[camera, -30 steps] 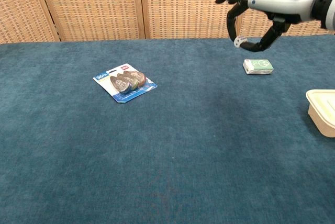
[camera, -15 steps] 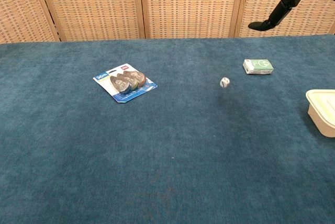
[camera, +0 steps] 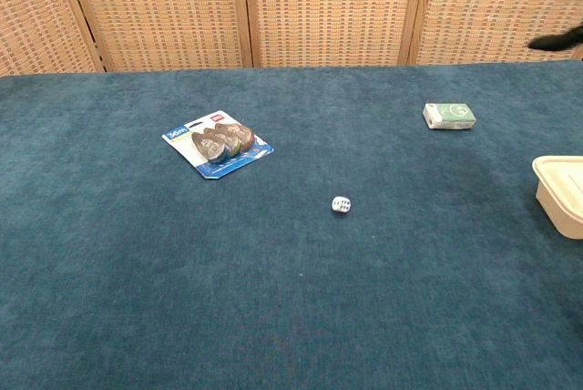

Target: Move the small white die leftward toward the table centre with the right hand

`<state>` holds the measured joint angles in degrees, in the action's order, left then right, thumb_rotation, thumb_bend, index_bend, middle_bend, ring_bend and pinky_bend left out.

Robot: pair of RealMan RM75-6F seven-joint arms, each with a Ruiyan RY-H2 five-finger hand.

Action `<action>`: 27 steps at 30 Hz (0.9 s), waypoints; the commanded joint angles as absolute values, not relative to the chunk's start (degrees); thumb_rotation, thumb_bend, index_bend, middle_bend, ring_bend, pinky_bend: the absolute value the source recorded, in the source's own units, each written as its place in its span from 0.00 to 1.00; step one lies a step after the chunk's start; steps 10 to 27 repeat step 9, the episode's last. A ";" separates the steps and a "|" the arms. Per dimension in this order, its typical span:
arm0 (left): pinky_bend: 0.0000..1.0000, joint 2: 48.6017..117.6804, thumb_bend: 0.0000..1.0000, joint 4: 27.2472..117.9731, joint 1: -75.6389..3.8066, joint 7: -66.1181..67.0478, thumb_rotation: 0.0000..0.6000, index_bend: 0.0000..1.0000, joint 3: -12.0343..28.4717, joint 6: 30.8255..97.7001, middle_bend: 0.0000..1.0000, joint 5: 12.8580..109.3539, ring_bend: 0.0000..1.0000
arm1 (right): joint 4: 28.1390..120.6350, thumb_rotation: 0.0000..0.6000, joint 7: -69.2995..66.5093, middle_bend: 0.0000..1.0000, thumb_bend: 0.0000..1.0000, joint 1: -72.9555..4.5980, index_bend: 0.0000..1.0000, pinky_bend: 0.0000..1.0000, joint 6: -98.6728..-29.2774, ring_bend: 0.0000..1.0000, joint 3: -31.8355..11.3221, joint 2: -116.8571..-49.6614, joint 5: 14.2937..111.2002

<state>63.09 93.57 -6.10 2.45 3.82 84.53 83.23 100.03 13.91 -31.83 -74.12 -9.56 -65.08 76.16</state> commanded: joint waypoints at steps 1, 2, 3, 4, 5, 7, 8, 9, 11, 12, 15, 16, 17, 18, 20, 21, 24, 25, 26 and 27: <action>0.00 63.46 0.00 93.24 -6.12 3.13 1.00 0.00 3.64 84.48 0.00 83.39 0.00 | 92.78 1.00 2.55 0.00 0.00 -22.36 0.00 0.00 -83.22 0.00 -3.26 -66.24 83.90; 0.00 63.62 0.00 93.05 -6.15 3.36 1.00 0.00 3.54 84.46 0.00 83.58 0.00 | 91.28 1.00 0.95 0.00 0.00 -20.49 0.00 0.00 -85.08 0.00 -2.33 -67.12 84.52; 0.00 63.73 0.00 92.91 -6.17 3.48 1.00 0.00 3.46 84.54 0.00 83.84 0.00 | 90.25 1.00 0.37 0.00 0.00 -19.20 0.00 0.00 -86.36 0.00 -1.73 -67.76 84.91; 0.00 63.90 0.00 92.71 -6.15 3.54 1.00 0.00 3.36 84.78 0.00 84.27 0.00 | 89.07 1.00 0.11 0.00 0.00 -17.63 0.00 0.00 -87.93 0.00 -1.10 -68.63 85.27; 0.00 64.04 0.00 92.60 -6.11 3.56 1.00 0.00 3.32 85.03 0.00 84.55 0.00 | 88.45 1.00 0.12 0.00 0.00 -16.54 0.00 0.00 -88.96 0.00 -0.71 -69.23 85.41; 0.00 64.27 0.00 92.50 -5.97 3.59 1.00 0.00 3.18 85.47 0.00 85.03 0.00 | 87.94 1.00 0.06 0.00 0.00 -14.39 0.00 0.00 -90.75 0.00 0.04 -70.17 85.68; 0.00 64.38 0.00 92.42 -5.90 3.59 1.00 0.00 3.12 85.64 0.00 85.21 0.00 | 88.00 1.00 -0.21 0.00 0.00 -13.63 0.00 0.00 -91.39 0.00 0.21 -70.40 85.79; 0.00 64.48 0.00 92.26 -5.83 3.58 1.00 0.00 3.01 85.80 0.00 85.43 0.00 | 88.08 1.00 -0.62 0.00 0.00 -12.78 0.00 0.00 -92.15 0.00 0.36 -70.62 86.02; 0.00 64.48 0.00 92.26 -5.83 3.58 1.00 0.00 3.01 85.80 0.00 85.43 0.00 | 88.08 1.00 -0.62 0.00 0.00 -12.78 0.00 0.00 -92.15 0.00 0.36 -70.62 86.02; 0.00 64.48 0.00 92.26 -5.83 3.58 1.00 0.00 3.01 85.80 0.00 85.43 0.00 | 88.08 1.00 -0.62 0.00 0.00 -12.78 0.00 0.00 -92.15 0.00 0.36 -70.62 86.02; 0.00 64.48 0.00 92.26 -5.83 3.58 1.00 0.00 3.01 85.80 0.00 85.43 0.00 | 88.08 1.00 -0.62 0.00 0.00 -12.78 0.00 0.00 -92.15 0.00 0.36 -70.62 86.02; 0.00 64.48 0.00 92.26 -5.83 3.58 1.00 0.00 3.01 85.80 0.00 85.43 0.00 | 88.08 1.00 -0.62 0.00 0.00 -12.78 0.00 0.00 -92.15 0.00 0.36 -70.62 86.02; 0.00 64.48 0.00 92.26 -5.83 3.58 1.00 0.00 3.01 85.80 0.00 85.43 0.00 | 88.08 1.00 -0.62 0.00 0.00 -12.78 0.00 0.00 -92.15 0.00 0.36 -70.62 86.02; 0.00 64.48 0.00 92.26 -5.83 3.58 1.00 0.00 3.01 85.80 0.00 85.43 0.00 | 88.08 1.00 -0.62 0.00 0.00 -12.78 0.00 0.00 -92.15 0.00 0.36 -70.62 86.02; 0.00 64.48 0.00 92.26 -5.83 3.58 1.00 0.00 3.01 85.80 0.00 85.43 0.00 | 88.08 1.00 -0.62 0.00 0.00 -12.78 0.00 0.00 -92.15 0.00 0.36 -70.62 86.02; 0.00 64.48 0.00 92.26 -5.83 3.58 1.00 0.00 3.01 85.80 0.00 85.43 0.00 | 88.08 1.00 -0.62 0.00 0.00 -12.78 0.00 0.00 -92.15 0.00 0.36 -70.62 86.02; 0.00 64.48 0.00 92.26 -5.83 3.58 1.00 0.00 3.01 85.80 0.00 85.43 0.00 | 88.08 1.00 -0.62 0.00 0.00 -12.78 0.00 0.00 -92.15 0.00 0.36 -70.62 86.02; 0.00 64.48 0.00 92.26 -5.83 3.58 1.00 0.00 3.01 85.80 0.00 85.43 0.00 | 88.08 1.00 -0.62 0.00 0.00 -12.78 0.00 0.00 -92.15 0.00 0.36 -70.62 86.02; 0.00 64.48 0.00 92.26 -5.83 3.58 1.00 0.00 3.01 85.80 0.00 85.43 0.00 | 88.08 1.00 -0.62 0.00 0.00 -12.78 0.00 0.00 -92.15 0.00 0.36 -70.62 86.02; 0.00 64.48 0.00 92.26 -5.83 3.58 1.00 0.00 3.01 85.80 0.00 85.43 0.00 | 88.08 1.00 -0.62 0.00 0.00 -12.78 0.00 0.00 -92.15 0.00 0.36 -70.62 86.02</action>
